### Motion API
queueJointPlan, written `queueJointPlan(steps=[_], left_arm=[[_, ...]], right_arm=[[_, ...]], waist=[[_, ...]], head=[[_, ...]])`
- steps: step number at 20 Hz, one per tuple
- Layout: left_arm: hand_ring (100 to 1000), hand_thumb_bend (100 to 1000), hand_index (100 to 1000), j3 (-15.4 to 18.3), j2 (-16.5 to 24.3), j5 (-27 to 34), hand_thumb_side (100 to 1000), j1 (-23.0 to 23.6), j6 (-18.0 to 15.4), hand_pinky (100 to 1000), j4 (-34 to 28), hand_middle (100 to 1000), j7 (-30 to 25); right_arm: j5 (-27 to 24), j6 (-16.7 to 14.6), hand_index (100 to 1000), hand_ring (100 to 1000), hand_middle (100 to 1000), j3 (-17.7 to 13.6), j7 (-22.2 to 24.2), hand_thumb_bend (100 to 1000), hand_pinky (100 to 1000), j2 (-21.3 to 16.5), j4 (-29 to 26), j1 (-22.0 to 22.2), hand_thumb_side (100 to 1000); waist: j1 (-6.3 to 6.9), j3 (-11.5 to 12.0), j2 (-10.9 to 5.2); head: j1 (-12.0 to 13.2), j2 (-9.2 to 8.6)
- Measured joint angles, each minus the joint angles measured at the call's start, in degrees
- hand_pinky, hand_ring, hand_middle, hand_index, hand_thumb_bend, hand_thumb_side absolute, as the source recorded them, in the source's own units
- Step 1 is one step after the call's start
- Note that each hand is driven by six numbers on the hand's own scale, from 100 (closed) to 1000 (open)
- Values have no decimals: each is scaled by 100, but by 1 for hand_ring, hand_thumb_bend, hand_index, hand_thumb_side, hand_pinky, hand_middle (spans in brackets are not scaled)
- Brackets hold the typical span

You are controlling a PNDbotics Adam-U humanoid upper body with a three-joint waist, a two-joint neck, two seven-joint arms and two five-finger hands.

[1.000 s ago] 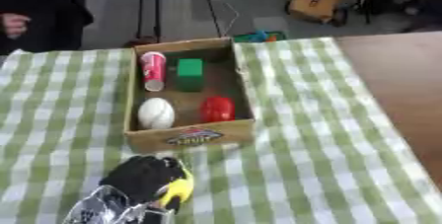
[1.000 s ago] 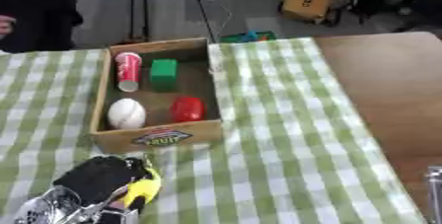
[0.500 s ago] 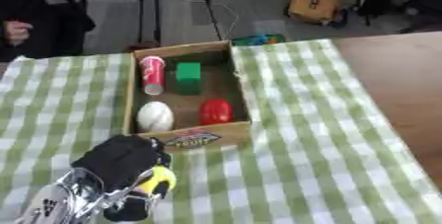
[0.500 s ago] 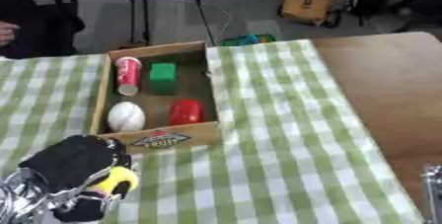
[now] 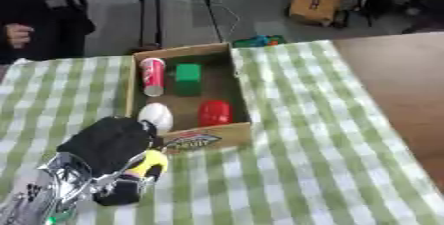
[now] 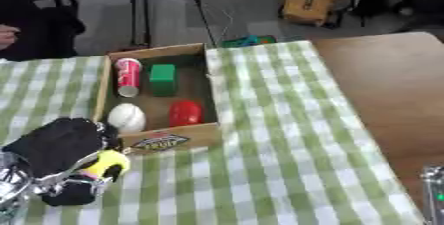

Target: Pick up objects on the table and place them in the box.

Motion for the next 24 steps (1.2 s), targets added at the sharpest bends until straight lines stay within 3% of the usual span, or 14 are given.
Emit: queueJointPlan(steps=[13,24], left_arm=[[395,100,572,307,608,636,264,-1468,22,100,-4,531,447],[378,100,572,546,911,1032,285,-2425,552,100,39,515,-61]], right_arm=[[0,3,472,446,378,1,2,100,450,-6,0,53,652],[-34,-4,472,446,378,52,54,100,451,-18,0,48,652]], waist=[[74,-42,-69],[149,-324,-71]], head=[[-44,9],[142,7]])
